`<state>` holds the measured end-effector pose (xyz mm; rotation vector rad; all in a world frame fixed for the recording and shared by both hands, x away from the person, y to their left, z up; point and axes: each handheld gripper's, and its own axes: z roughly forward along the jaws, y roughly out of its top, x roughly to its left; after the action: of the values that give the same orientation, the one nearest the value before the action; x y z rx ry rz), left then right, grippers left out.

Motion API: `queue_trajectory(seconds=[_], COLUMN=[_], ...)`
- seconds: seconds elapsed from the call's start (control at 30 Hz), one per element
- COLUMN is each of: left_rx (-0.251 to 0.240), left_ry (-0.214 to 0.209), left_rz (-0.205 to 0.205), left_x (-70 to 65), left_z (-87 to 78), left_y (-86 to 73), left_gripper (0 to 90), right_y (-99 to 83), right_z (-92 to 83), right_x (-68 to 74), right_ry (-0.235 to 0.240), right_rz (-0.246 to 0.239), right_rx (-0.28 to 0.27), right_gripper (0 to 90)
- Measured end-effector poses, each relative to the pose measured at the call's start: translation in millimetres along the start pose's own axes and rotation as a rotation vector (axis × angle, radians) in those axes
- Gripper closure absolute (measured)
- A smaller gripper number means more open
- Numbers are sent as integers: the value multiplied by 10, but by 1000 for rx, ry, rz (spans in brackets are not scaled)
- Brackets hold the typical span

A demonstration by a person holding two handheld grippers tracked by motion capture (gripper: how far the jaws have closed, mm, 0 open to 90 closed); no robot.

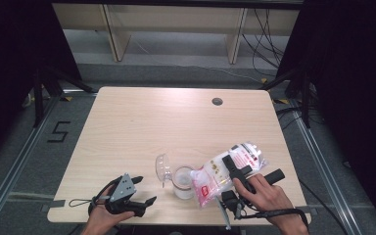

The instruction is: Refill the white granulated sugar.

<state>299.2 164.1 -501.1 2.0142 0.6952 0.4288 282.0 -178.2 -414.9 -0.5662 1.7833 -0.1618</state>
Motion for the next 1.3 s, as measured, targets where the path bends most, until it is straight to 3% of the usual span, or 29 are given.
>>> queue_trajectory(seconds=[0.07, 0.17, 0.33, 0.47, 0.5, 0.8, 0.87, 0.9, 0.93, 0.97, 1.1, 1.13, 1.2, 1.3], left_rx=[17, 17, 9, 7, 14, 14, 13, 8, 9, 11, 12, 12, 15, 11], left_ry=[-1, -3, 0, -1, -4, -4, 2, -2, -1, 1, 0, -7, -10, -5], left_rz=[5, 9, 1, 1, 3, 23, 4, 3, 4, 8, 8, 7, 24, 21], left_x=[1, 3, -2, -4, -1, 7, -6, -7, -7, -3, -3, -2, 8, 6], left_z=[-8, -9, -7, -4, -11, -8, -9, -6, -8, -10, -10, -10, -14, -13], left_y=[6, 7, 4, 4, 7, 9, 5, 5, 5, 5, 6, 7, 12, 10], left_gripper=[190, 190, 190, 190, 190, 190, 190, 190, 190, 190, 190, 190, 190, 190], right_y=[4, 1, 3, 2, 6, -7, 4, 9, 11, 16, 21, 21, 19, 3], right_z=[3, -8, 0, -2, 4, -6, -7, -8, -20, -16, -20, -14, -25, -27], right_x=[-30, -29, -43, -38, -18, -33, -23, -40, -20, -40, -55, -46, -26, -24], right_ry=[-4, -5, -8, -9, -15, -4, -9, -1, 4, -3, -11, -33, -25, -27], right_rz=[-50, -35, -53, -47, -16, -15, 0, -18, 11, -15, -20, -8, 26, 39], right_rx=[-6, -2, -15, -13, -26, -29, -38, -40, -27, -39, -74, -93, -88, -99], right_gripper=[545, 546, 550, 554, 555, 565, 568, 569, 570, 571, 576, 578, 581, 585])
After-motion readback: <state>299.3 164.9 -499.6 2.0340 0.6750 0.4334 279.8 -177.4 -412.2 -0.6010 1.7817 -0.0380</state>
